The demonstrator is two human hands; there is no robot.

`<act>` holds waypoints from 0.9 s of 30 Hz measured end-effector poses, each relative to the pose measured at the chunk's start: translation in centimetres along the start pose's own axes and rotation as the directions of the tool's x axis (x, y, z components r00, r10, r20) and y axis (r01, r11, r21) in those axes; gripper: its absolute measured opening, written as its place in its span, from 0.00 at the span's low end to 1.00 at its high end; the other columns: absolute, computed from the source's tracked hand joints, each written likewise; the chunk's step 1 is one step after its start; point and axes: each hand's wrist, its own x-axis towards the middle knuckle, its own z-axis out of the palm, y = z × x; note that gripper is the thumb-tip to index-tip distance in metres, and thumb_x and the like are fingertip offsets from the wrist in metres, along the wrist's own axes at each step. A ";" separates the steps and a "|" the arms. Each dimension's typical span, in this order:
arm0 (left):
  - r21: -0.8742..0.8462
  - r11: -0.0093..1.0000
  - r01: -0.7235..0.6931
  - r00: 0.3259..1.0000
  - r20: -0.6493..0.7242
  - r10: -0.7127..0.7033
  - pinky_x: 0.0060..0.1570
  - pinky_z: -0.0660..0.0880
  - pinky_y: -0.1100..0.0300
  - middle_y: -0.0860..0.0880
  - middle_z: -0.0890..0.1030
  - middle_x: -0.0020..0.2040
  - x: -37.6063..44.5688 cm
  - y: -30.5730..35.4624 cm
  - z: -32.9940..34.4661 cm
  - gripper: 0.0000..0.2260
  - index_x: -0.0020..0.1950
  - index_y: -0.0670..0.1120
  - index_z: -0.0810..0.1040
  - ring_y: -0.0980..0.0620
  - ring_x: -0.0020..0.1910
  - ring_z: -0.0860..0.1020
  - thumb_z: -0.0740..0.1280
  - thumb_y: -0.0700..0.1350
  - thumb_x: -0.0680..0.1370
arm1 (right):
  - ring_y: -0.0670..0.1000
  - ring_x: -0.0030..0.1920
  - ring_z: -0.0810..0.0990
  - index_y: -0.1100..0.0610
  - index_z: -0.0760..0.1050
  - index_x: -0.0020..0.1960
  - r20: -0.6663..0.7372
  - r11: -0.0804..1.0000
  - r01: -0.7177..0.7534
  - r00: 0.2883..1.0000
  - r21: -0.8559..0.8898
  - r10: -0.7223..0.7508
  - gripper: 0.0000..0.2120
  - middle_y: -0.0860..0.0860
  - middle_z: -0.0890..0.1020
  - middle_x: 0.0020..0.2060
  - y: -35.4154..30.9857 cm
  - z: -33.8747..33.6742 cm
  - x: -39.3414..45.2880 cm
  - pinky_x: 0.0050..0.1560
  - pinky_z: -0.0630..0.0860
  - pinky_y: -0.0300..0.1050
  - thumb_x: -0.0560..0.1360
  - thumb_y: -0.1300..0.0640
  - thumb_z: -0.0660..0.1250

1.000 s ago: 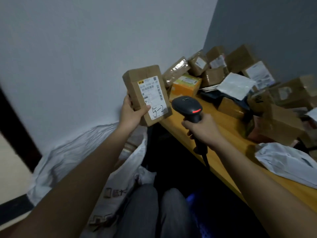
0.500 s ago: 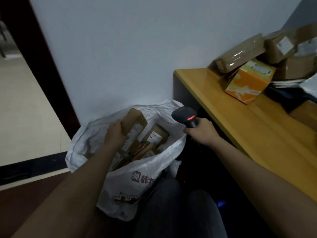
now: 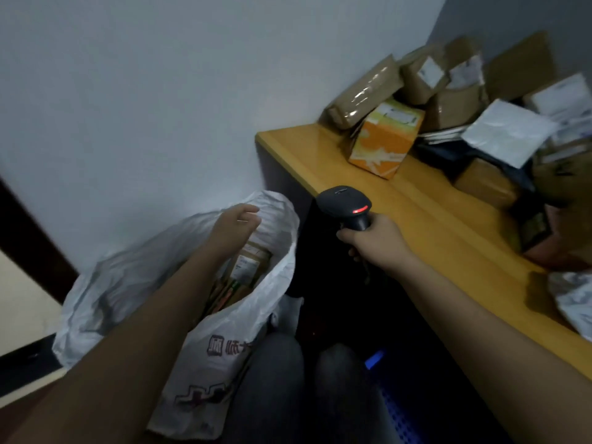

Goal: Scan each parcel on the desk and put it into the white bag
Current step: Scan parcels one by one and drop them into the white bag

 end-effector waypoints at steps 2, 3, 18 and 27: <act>-0.020 0.997 -0.077 0.997 0.014 0.077 0.39 0.68 0.78 0.48 0.79 0.52 -0.1 3.3 1.2 0.11 0.61 0.44 0.77 0.53 0.51 0.77 0.66 0.43 0.79 | 0.52 0.26 0.74 0.59 0.75 0.41 -0.045 0.998 -0.033 0.998 0.054 0.035 0.04 0.54 0.77 0.27 0.1 -2.3 -0.8 0.30 0.70 0.44 0.72 0.61 0.70; -0.044 0.993 -0.114 0.993 0.030 0.115 0.39 0.69 0.78 0.47 0.78 0.53 0.0 4.9 2.0 0.12 0.63 0.42 0.76 0.52 0.52 0.77 0.65 0.42 0.80 | 0.53 0.26 0.73 0.60 0.75 0.41 -0.077 0.996 -0.044 0.996 0.080 0.050 0.04 0.55 0.76 0.28 0.1 -3.6 -1.1 0.30 0.70 0.44 0.72 0.61 0.69; 0.306 0.941 -0.146 0.989 0.025 0.145 0.73 0.53 0.40 0.41 0.45 0.78 9.3 22.8 18.8 0.54 0.79 0.48 0.42 0.40 0.77 0.44 0.74 0.63 0.67 | 0.53 0.31 0.77 0.60 0.76 0.47 -0.429 0.963 -0.045 0.889 0.265 0.160 0.06 0.56 0.79 0.35 3.6 -19.5 3.7 0.32 0.75 0.44 0.72 0.58 0.70; 0.310 0.951 0.009 0.999 -0.050 0.007 0.71 0.56 0.42 0.38 0.48 0.77 13.2 22.9 22.0 0.57 0.78 0.49 0.39 0.37 0.75 0.50 0.75 0.64 0.65 | 0.50 0.30 0.77 0.63 0.77 0.51 -0.363 0.949 -0.079 0.912 0.306 0.193 0.09 0.55 0.79 0.37 5.1 -20.4 5.0 0.28 0.74 0.39 0.73 0.60 0.70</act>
